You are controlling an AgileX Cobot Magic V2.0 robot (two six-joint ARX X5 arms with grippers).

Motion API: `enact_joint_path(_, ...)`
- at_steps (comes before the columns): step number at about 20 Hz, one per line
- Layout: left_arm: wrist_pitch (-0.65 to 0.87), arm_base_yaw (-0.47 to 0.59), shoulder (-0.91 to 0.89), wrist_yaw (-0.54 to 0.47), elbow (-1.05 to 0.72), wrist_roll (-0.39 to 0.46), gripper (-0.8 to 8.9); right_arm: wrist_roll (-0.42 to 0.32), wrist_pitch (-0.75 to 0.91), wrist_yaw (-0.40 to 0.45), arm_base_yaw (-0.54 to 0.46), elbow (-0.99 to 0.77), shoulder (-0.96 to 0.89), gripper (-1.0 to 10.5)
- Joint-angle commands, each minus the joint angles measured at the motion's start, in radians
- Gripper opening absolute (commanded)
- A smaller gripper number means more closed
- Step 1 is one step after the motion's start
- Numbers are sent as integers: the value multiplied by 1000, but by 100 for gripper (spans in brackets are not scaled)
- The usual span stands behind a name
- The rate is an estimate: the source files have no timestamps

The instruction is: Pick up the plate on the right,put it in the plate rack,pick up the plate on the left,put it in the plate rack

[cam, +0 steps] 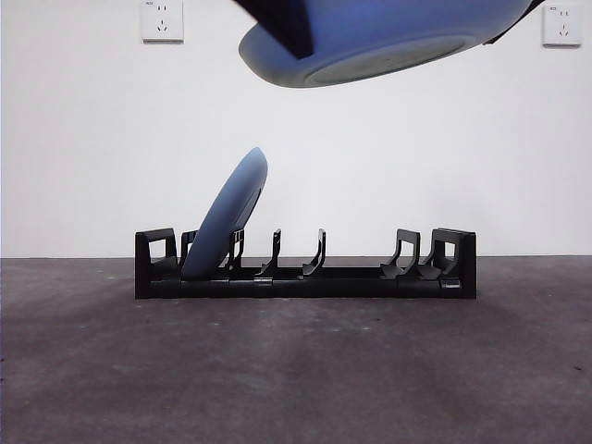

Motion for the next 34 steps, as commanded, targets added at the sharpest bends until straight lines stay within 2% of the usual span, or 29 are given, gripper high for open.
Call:
enact_joint_path(1, -15, 5, 6, 27, -4, -33, -6, -7, 11, -31, 5, 5, -5, -16)
enact_joint_path(9, -29, 5, 6, 105, -4, -56, -6, -22, 17, -30, 5, 6, -5, 25)
enact_joint_path(13, -29, 6, 6, 155, -4, -76, -6, -34, 20, -30, 4, 19, -9, 317)
enact_joint_path(14, -26, 6, 6, 162, -4, -80, -6, -43, 19, -30, 4, 26, -12, 353)
enact_joint_path(18, 3, 10, 6, 229, -4, -121, -6, -48, 20, -26, 4, 76, -35, 353)
enact_joint_path(21, 90, 45, 6, 328, -4, -232, -6, -44, 19, 26, 5, 157, -92, 351)
enact_joint_path(22, 128, 60, 6, 359, -4, -269, -6, -43, 20, 74, 5, 181, -114, 350)
enact_joint_path(25, 274, 123, 6, 393, -4, -396, -6, -33, 21, 319, 5, 236, -214, 346)
enact_joint_path(27, 373, 174, 6, 393, -4, -475, -6, -34, 9, 394, 5, 236, -282, 345)
enact_joint_path(31, 573, 286, 11, 427, -4, -628, -7, -34, -101, 392, 6, 236, -369, 343)
enact_joint_path(34, 680, 362, 34, 454, -4, -681, -7, -27, -101, 298, 6, 227, -409, 343)
